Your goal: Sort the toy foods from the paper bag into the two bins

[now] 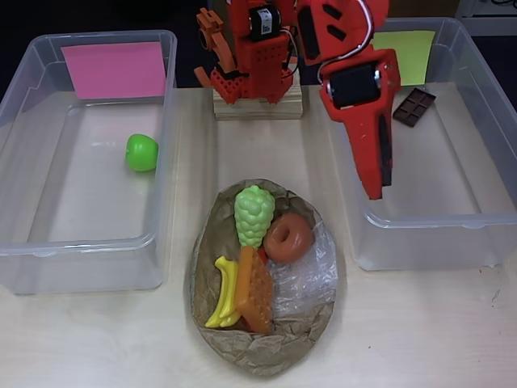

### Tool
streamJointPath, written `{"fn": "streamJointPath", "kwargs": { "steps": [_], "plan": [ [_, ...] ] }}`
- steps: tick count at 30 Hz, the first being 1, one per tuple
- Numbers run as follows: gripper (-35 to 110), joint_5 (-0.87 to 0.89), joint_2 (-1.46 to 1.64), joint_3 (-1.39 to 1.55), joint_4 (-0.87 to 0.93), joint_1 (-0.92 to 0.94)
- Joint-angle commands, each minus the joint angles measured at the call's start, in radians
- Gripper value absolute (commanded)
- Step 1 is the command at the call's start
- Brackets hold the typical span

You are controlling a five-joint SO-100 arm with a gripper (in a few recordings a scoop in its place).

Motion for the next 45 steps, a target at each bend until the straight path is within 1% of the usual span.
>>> {"fn": "streamJointPath", "kwargs": {
  "steps": [1,5,8,13,16,19,29,37,40,45],
  "plan": [
    [15,0.044,-0.014,-0.055,0.035,0.064],
    [15,0.201,-0.018,0.003,0.006,0.167],
    [15,0.287,-0.037,0.018,0.061,0.229],
    [15,0.417,-0.089,0.055,0.084,0.296],
    [15,0.457,-0.156,0.044,0.038,0.31],
    [18,0.497,-0.229,0.009,0.032,0.327],
    [26,0.586,-0.41,-0.127,0.028,0.348],
    [25,0.591,-0.545,-0.253,0.014,0.318],
    [20,0.591,-0.572,-0.268,0.009,0.316],
    [7,0.583,-0.594,-0.291,0.014,0.313]
  ]
}}
